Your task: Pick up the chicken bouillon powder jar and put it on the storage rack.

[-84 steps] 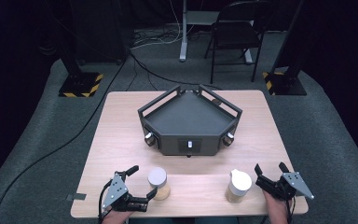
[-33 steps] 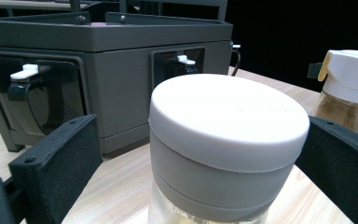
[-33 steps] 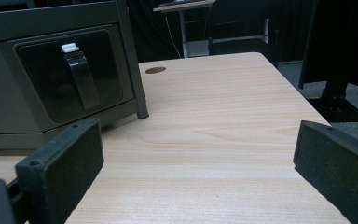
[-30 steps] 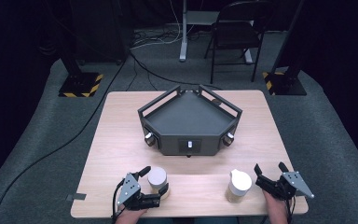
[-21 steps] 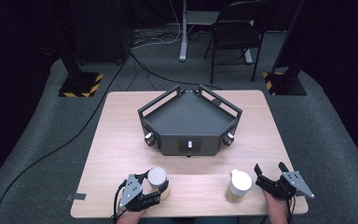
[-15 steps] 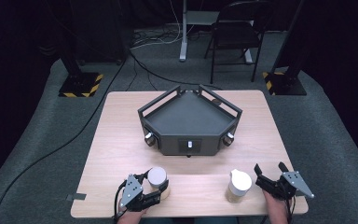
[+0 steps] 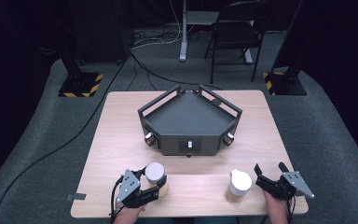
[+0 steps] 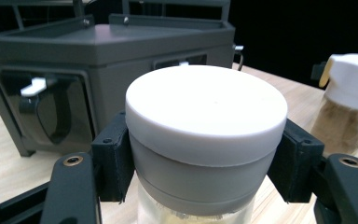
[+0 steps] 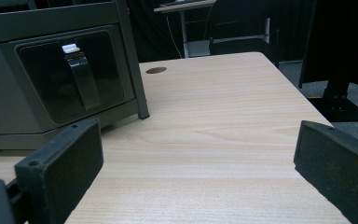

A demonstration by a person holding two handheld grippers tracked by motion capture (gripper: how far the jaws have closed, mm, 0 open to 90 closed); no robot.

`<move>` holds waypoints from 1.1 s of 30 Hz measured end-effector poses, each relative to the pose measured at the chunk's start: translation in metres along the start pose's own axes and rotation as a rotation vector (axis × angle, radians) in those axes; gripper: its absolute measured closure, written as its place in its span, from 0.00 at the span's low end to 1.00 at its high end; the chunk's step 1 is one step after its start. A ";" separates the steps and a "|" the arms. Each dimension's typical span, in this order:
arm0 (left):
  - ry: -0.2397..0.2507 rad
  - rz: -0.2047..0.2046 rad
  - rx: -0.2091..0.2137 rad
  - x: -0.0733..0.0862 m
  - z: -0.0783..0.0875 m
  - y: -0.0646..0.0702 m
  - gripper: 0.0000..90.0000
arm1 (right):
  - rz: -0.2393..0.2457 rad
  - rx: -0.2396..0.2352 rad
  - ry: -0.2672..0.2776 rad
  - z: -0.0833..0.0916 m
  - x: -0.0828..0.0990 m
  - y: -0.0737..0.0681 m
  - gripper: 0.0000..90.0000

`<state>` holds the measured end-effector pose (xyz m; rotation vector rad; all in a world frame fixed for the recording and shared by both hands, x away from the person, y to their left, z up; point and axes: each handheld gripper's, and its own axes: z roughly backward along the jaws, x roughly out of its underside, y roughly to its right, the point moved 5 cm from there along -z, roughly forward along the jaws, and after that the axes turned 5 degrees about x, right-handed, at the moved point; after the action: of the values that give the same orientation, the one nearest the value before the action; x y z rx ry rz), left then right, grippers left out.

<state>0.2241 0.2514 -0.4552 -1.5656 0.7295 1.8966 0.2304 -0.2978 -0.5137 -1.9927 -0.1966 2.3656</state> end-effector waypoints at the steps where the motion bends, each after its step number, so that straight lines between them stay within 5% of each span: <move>1: 0.001 -0.006 0.003 -0.003 0.000 0.000 0.37 | 0.000 0.001 0.000 0.000 0.000 0.000 0.00; 33: 0.002 -0.088 0.086 -0.063 -0.022 0.007 0.37 | -0.019 -0.004 -0.001 0.000 0.000 0.002 0.00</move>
<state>0.2432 0.2256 -0.3964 -1.5215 0.7215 1.7770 0.2305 -0.2999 -0.5140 -1.9830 -0.2191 2.3567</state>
